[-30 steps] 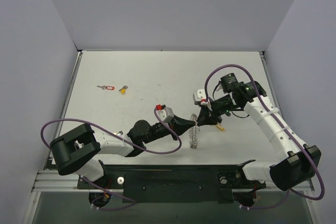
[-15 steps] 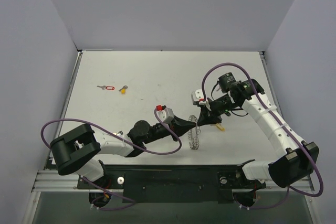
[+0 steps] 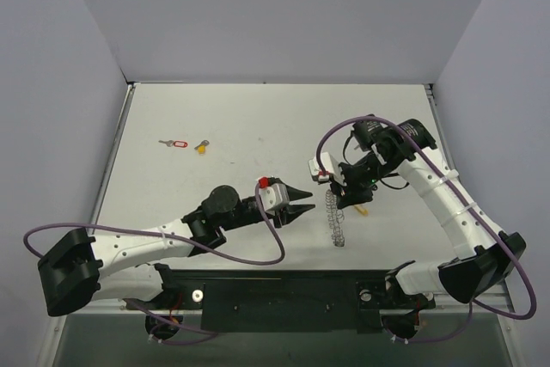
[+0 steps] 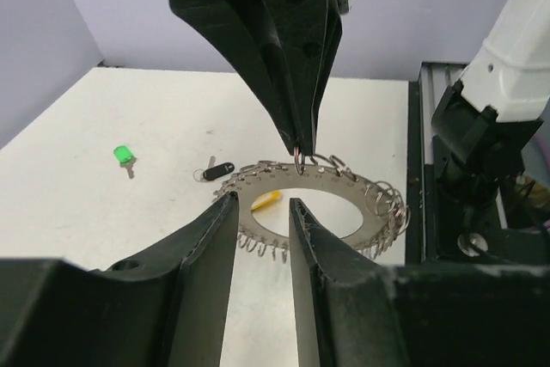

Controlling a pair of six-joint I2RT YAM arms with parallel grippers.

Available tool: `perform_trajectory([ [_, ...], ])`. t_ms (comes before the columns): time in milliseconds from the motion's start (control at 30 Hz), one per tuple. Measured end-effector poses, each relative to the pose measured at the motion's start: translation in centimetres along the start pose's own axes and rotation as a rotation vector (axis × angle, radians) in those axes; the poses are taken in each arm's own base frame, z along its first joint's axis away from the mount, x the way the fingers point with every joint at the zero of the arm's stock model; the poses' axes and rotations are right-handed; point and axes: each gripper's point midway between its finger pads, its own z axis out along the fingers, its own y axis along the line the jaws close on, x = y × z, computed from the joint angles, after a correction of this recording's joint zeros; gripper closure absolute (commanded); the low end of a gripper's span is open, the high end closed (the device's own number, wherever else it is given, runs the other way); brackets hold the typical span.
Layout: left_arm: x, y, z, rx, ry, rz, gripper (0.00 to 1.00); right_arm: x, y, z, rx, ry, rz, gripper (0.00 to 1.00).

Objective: Put the keys on the keyring

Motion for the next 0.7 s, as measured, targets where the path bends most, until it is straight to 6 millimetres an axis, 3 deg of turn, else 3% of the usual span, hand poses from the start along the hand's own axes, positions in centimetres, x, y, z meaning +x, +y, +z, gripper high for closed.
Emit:
perform_trajectory([
  [333,2.3,-1.3,0.5,0.001,0.106,0.137,0.61,0.7,0.0,0.4,-0.038,0.092,0.059,1.0],
  [700,3.1,-0.4,3.0,-0.044,0.078,0.124,0.61,0.7,-0.4,0.5,-0.042,0.101,0.098,1.0],
])
